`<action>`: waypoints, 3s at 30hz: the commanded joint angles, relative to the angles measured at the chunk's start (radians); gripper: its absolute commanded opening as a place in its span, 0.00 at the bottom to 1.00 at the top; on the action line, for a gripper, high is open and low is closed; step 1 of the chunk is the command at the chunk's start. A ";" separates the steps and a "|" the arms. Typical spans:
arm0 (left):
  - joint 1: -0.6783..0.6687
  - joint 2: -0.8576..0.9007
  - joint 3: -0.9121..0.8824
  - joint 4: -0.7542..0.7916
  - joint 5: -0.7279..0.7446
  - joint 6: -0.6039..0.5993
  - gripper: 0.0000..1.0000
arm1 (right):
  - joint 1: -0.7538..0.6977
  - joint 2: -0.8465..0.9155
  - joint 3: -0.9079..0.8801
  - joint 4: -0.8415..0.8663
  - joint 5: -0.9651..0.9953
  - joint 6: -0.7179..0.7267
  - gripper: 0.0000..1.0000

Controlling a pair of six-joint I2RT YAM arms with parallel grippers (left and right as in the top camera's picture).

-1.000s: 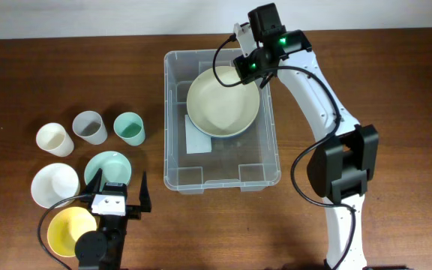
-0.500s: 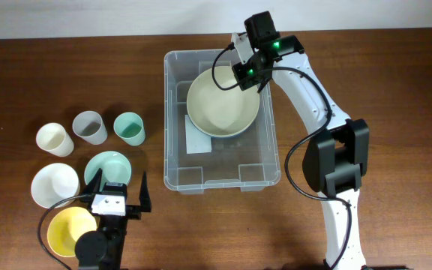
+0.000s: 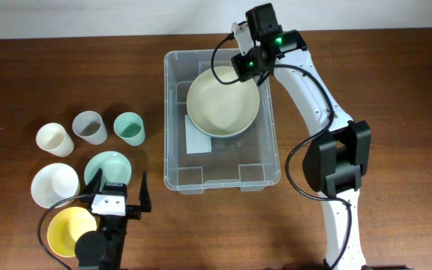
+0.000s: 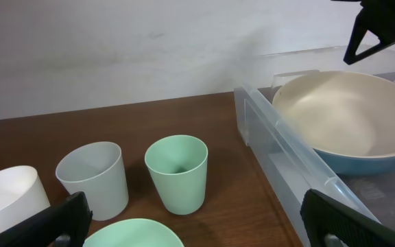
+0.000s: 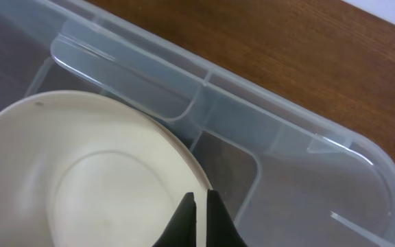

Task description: Pack container

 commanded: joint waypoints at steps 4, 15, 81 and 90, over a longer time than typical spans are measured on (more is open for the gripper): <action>-0.001 -0.003 -0.004 -0.004 0.001 0.005 1.00 | -0.032 0.011 0.013 -0.010 0.010 0.008 0.04; -0.001 -0.003 -0.004 -0.004 0.001 0.005 1.00 | -0.037 0.034 -0.039 -0.036 0.009 0.008 0.04; -0.001 1.240 1.258 -0.877 -0.124 -0.256 1.00 | -0.402 -0.868 -0.483 -0.650 0.159 0.350 0.99; -0.001 1.240 1.258 -0.864 -0.124 -0.257 1.00 | -0.402 -1.134 -1.098 -0.325 0.154 0.351 0.99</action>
